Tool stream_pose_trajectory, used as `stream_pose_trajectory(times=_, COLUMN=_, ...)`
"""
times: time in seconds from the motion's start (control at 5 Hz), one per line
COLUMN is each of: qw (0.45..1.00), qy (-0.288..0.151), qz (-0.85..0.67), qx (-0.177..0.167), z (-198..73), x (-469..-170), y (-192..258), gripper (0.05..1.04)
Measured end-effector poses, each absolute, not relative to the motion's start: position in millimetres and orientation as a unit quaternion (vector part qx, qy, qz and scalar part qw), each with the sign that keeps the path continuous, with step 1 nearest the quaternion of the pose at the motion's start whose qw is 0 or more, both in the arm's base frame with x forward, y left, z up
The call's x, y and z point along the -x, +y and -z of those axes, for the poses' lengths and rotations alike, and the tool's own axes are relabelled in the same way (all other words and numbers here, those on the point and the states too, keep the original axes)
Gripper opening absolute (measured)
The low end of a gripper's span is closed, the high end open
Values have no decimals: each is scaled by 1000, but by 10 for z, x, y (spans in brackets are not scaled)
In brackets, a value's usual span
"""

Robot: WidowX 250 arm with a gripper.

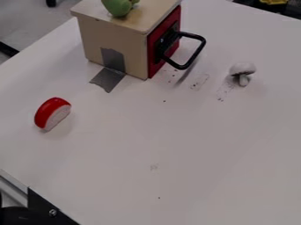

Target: Moved the white thing to the right of red thing.

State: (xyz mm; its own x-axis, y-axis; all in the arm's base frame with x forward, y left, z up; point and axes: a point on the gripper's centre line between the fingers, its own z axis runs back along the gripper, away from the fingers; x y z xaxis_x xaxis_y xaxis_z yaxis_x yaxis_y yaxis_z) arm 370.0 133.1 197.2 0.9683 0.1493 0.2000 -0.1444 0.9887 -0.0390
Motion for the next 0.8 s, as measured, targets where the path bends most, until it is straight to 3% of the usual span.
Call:
stream_pose_trajectory(times=0.4, qw=994, qy=-82, qz=-62, qx=22, z=-1757, x=-3815, y=1128, gripper=998)
stream_pose_trajectory(times=0.8, qw=997, qy=-74, qz=-3, qx=27, z=-1584, x=-4118, y=473, gripper=998)
